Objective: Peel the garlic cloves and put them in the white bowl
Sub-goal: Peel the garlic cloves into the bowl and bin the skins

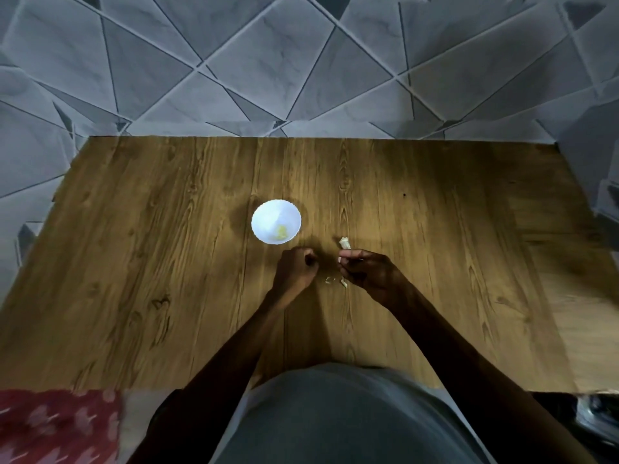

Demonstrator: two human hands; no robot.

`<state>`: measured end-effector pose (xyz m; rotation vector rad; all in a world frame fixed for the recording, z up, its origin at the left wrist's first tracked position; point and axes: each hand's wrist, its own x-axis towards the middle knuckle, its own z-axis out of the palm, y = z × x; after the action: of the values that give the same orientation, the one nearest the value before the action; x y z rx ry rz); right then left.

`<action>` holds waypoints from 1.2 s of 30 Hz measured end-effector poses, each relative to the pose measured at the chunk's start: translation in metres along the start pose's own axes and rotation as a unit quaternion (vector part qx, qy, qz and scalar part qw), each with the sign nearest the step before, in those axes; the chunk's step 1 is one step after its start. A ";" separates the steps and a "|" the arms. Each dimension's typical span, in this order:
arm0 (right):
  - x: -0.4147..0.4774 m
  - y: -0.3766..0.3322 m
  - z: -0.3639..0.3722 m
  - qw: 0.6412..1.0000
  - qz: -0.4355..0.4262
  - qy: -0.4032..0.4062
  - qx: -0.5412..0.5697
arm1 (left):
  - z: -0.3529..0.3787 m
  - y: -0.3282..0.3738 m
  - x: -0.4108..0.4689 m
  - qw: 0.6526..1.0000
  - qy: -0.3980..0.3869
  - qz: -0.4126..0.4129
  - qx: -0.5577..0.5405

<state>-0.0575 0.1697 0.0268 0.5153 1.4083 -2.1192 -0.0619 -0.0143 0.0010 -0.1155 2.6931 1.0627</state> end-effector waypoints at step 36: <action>-0.020 -0.002 0.026 1.000 -0.021 0.021 0.006 | -0.011 0.022 -0.034 0.981 0.079 0.113 -0.139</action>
<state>-0.0432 0.1509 0.0495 0.5435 1.4420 -2.1639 -0.0344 -0.0063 0.0323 0.0614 2.7291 1.5569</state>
